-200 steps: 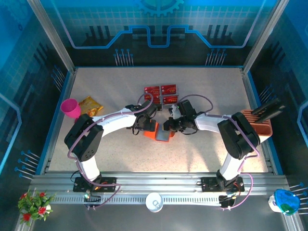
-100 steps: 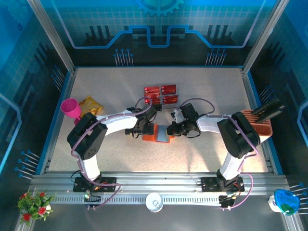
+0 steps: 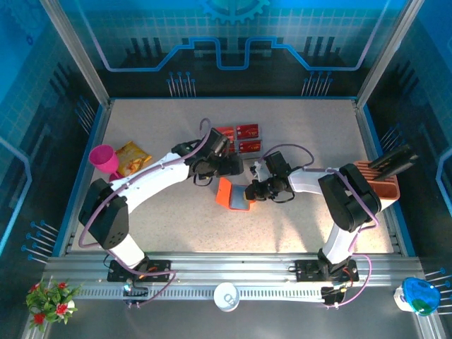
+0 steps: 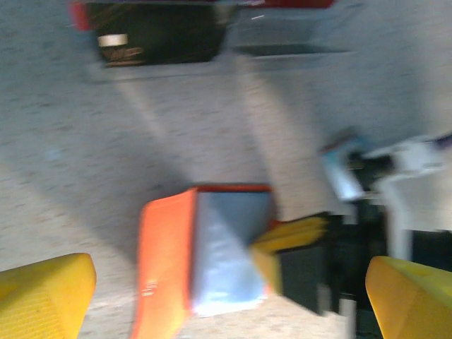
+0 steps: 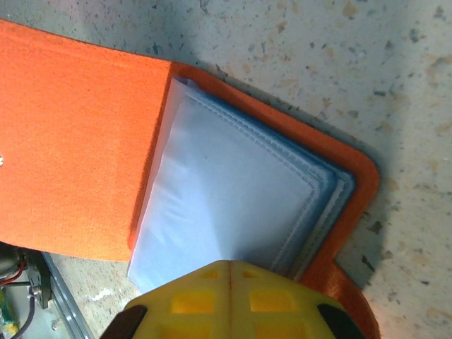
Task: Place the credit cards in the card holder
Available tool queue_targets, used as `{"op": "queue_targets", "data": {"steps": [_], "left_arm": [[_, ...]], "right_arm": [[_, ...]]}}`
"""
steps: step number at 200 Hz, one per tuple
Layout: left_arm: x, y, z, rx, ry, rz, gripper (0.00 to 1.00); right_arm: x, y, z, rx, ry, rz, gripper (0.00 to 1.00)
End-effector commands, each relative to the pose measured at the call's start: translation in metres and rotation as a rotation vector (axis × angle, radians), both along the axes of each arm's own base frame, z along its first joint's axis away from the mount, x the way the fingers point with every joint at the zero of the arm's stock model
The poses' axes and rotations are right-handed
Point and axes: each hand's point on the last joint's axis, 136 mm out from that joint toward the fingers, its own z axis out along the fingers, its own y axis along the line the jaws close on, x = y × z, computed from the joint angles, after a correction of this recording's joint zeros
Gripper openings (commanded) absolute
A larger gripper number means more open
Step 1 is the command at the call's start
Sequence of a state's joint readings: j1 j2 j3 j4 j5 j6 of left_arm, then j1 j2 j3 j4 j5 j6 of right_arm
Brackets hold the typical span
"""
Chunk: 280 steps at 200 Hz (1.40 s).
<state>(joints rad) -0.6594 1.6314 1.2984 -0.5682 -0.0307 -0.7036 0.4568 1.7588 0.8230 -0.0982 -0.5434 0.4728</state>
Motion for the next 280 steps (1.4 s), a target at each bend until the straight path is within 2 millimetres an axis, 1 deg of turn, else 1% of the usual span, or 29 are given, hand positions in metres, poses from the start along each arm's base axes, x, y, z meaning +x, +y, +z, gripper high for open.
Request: {"op": "queue_targets", "data": {"steps": [1,19,33,48,65,85,113,140,162,194,247,280], "left_arm": [[0.003,-0.047,0.026,-0.239,0.026,-0.047,0.99],[0.009,-0.066,0.029,-0.357,0.047,-0.033,0.99],[0.012,-0.074,0.027,-0.420,0.062,-0.008,0.99],[0.014,-0.079,0.018,-0.467,0.089,0.029,0.99],[0.012,-0.081,0.003,-0.494,0.127,0.068,0.99],[0.005,-0.069,-0.022,-0.451,0.154,0.127,0.99],[-0.008,-0.040,-0.054,-0.393,0.169,0.236,0.99],[-0.021,-0.020,-0.071,-0.348,0.177,0.286,0.99],[-0.029,-0.008,-0.082,-0.285,0.175,0.283,0.99],[-0.036,-0.001,-0.093,-0.201,0.184,0.227,0.99],[-0.043,-0.002,-0.117,-0.066,0.214,0.064,0.99],[-0.046,-0.002,-0.120,-0.028,0.208,-0.015,0.99]], "right_arm": [[0.000,0.000,0.000,0.001,0.016,0.021,0.00],[0.001,0.000,0.001,0.004,0.016,0.026,0.00],[0.002,0.001,0.002,0.009,0.016,0.026,0.00],[0.002,0.002,0.003,0.016,0.018,0.025,0.00],[0.002,0.003,0.003,0.023,0.021,0.022,0.00],[0.001,0.002,0.002,0.026,0.019,0.018,0.00],[-0.001,0.000,0.003,0.028,0.018,0.012,0.00],[-0.003,-0.002,0.005,0.031,0.019,0.004,0.00],[-0.006,-0.002,0.005,0.031,0.024,0.005,0.00],[-0.009,-0.004,0.004,0.026,0.033,0.004,0.00],[-0.005,-0.005,0.008,0.016,0.039,-0.024,0.00],[0.001,-0.005,0.016,0.012,0.030,-0.059,0.00]]}}
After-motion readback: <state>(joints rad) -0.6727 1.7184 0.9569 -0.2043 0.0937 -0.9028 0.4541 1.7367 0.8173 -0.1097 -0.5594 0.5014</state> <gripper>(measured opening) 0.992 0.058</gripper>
